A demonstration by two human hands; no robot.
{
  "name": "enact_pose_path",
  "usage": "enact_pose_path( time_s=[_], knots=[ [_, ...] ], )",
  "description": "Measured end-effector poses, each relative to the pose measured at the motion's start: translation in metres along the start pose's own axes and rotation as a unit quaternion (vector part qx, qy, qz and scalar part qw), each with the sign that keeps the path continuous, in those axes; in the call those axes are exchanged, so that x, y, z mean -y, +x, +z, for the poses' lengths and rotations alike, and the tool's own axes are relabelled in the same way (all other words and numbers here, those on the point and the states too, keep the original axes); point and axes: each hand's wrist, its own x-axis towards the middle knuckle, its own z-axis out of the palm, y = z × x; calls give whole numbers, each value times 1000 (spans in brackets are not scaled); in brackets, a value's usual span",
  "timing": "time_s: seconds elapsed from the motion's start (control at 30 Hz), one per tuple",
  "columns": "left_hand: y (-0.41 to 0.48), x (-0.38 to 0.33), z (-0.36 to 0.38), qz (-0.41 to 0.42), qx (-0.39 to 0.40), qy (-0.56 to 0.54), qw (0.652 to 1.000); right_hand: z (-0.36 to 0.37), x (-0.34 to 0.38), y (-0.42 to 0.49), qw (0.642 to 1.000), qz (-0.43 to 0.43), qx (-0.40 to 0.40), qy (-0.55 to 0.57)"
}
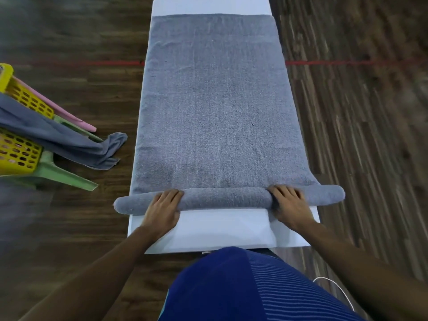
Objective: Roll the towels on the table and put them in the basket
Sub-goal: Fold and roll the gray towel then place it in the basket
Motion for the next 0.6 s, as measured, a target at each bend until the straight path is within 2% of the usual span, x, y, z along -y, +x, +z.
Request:
enact_pose_path(
  time_s=[0.07, 0.13, 0.27, 0.33, 0.4, 0.47, 0.53, 0.6],
  knots=[
    [1, 0, -1, -16, -19, -11, 1000, -3, 1, 3, 1000, 15, 1, 5],
    [5, -2, -10, -40, -16, -46, 998, -12, 3, 11, 998, 28, 51, 12],
    [24, -1, -25, -136, 90, -151, 975, -31, -4, 31, 974, 82, 176, 120],
    [31, 4, -28, -158, 65, -164, 971, -35, -6, 36, 977, 96, 145, 123],
    [31, 6, -25, -144, -40, -113, 982, -31, -7, 36, 994, 90, -8, 61],
    [28, 3, -18, -101, -112, -89, 985, -26, -4, 31, 992, 73, -101, 36],
    [20, -6, -11, -43, -85, -74, 993, -17, 3, 23, 997, 32, -63, 39],
    [12, -10, -1, -31, -30, -47, 998, -8, 7, 13, 999, 8, -18, 32]
  ],
)
